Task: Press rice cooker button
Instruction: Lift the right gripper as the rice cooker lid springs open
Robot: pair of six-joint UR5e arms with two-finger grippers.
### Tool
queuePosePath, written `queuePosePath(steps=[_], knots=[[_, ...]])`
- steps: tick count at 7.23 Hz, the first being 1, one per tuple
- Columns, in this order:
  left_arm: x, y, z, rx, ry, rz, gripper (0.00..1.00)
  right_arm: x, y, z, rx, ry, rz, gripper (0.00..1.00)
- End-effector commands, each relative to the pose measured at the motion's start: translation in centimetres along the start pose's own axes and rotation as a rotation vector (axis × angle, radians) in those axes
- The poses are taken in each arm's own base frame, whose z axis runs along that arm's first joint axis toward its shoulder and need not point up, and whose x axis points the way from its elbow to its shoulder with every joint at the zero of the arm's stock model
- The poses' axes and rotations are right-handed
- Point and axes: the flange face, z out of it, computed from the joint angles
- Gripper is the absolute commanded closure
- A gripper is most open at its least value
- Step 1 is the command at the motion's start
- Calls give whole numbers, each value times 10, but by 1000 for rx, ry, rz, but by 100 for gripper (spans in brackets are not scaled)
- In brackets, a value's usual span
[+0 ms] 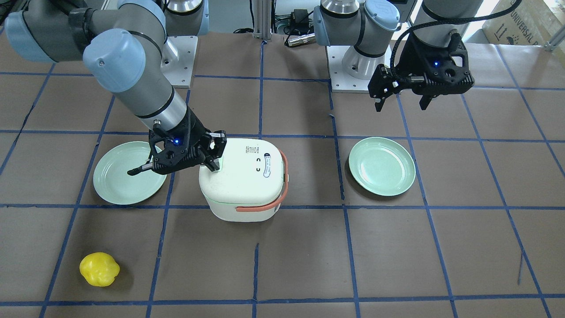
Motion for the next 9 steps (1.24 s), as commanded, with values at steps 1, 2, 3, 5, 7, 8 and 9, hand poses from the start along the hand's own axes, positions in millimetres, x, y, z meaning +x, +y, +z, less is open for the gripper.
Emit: queuePosePath(steps=[1,2,3,5,7,8,9], knots=[[0,0,0,0,0,0,0,-9,17,-38,26,50,-4,0],[0,0,0,0,0,0,0,-13,25,-53,19,62,-2,0],[0,0,0,0,0,0,0,-19,32,-87,45,86,-3,0],[0,0,0,-2,0,0,0,-21,35,-141,53,164,11,0],[0,0,0,0,0,0,0,-2,33,-155,49,182,55,0],[0,0,0,0,0,0,0,8,31,-156,49,183,74,0],[0,0,0,0,0,0,0,13,31,-156,50,183,85,0]])
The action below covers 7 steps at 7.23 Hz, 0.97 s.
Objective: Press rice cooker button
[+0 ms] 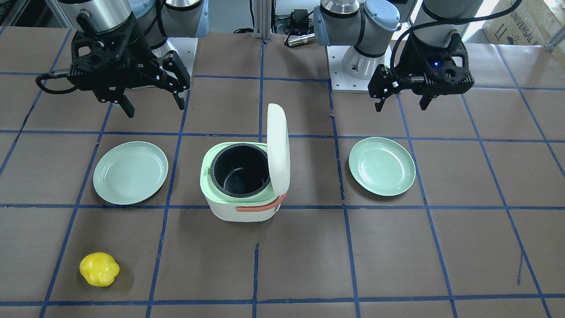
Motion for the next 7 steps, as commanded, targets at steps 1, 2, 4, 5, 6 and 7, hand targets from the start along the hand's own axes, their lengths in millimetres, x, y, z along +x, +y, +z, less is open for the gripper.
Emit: queuePosePath(steps=[1,2,4,5,6,7], knots=[[0,0,0,-1,0,-1,0,11,0,1,-22,4,21,0],[0,0,0,0,0,0,0,19,7,7,-95,26,30,0],[0,0,0,0,0,0,0,30,9,7,-130,47,54,0],[0,0,0,0,0,0,0,36,9,7,-129,49,65,0],[0,0,0,0,0,0,0,38,7,4,-115,51,68,0],[0,0,-1,2,0,0,0,40,2,1,-71,67,61,0]])
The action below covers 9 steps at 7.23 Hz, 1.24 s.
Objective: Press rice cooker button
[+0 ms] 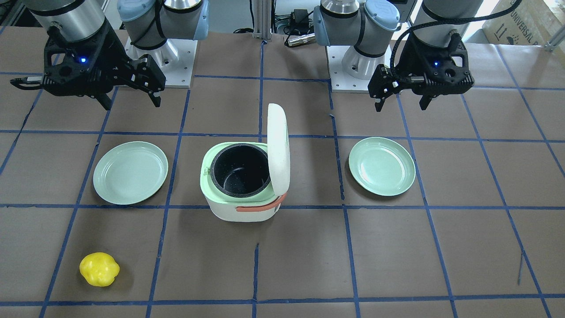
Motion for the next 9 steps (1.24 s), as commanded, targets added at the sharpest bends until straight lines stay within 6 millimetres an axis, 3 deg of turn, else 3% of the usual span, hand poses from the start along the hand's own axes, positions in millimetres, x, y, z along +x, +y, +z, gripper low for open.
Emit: queuePosePath(steps=[1,5,9], knots=[[0,0,0,-2,0,0,0,5,-6,-2,40,34,1,0],[0,0,0,0,0,0,0,4,-10,-3,88,41,2,0],[0,0,0,0,0,0,0,7,-4,5,24,71,4,0]])
